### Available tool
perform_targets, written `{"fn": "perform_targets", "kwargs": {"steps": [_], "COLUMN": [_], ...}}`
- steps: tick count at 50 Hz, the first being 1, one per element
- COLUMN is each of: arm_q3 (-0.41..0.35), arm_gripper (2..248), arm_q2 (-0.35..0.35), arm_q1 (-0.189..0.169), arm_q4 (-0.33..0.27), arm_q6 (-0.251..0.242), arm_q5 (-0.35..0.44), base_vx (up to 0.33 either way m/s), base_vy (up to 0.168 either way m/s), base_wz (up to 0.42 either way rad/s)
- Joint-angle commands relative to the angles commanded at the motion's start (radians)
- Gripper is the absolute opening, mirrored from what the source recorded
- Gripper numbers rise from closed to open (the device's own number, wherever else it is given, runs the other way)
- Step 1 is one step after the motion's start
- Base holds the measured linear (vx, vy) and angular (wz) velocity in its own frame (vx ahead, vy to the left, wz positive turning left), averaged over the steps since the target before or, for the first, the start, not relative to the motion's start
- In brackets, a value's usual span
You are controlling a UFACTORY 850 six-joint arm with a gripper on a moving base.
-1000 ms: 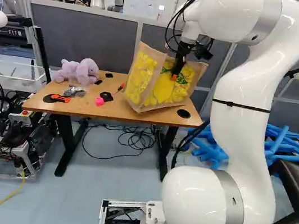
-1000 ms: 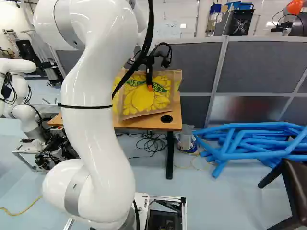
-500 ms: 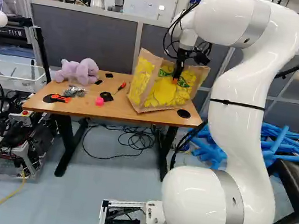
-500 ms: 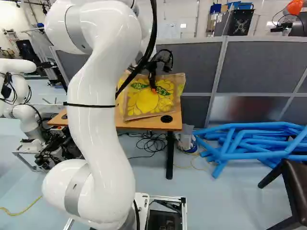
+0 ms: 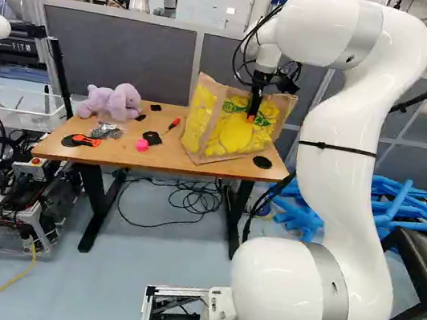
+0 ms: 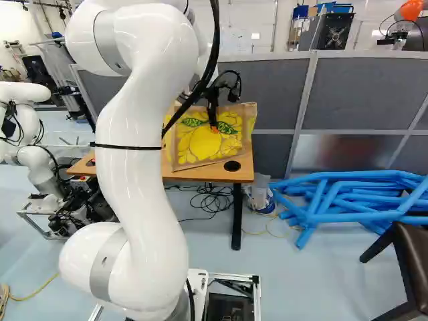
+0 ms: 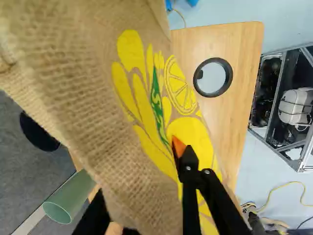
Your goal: Pick up the bag on the ground and place it on the table
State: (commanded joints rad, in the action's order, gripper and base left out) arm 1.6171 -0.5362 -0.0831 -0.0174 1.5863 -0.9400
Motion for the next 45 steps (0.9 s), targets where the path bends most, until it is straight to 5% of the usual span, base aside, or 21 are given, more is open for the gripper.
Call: {"fn": "perform_targets", "kwargs": {"steps": [5,6,10,11,15,16,20,21,45], "arm_q3": [0.0,0.0,0.0,0.0,0.0,0.0,0.0,0.0,-0.008], "arm_gripper": [99,133,133,169,169,205,205,242,247], "arm_q2": [0.0,0.0,0.0,0.0,0.0,0.0,0.0,0.0,0.036], "arm_q1": [0.0,0.0,0.0,0.0,0.0,0.0,0.0,0.0,0.0], "arm_q4": [0.0,0.0,0.0,0.0,0.0,0.0,0.0,0.0,0.0], "arm_q6": [0.0,0.0,0.0,0.0,0.0,0.0,0.0,0.0,0.0], "arm_q5": [0.0,0.0,0.0,0.0,0.0,0.0,0.0,0.0,0.0], "base_vx": [0.0,0.0,0.0,0.0,0.0,0.0,0.0,0.0,0.0], "base_vy": [0.0,0.0,0.0,0.0,0.0,0.0,0.0,0.0,0.0], "base_wz": [0.0,0.0,0.0,0.0,0.0,0.0,0.0,0.0,0.0]}}
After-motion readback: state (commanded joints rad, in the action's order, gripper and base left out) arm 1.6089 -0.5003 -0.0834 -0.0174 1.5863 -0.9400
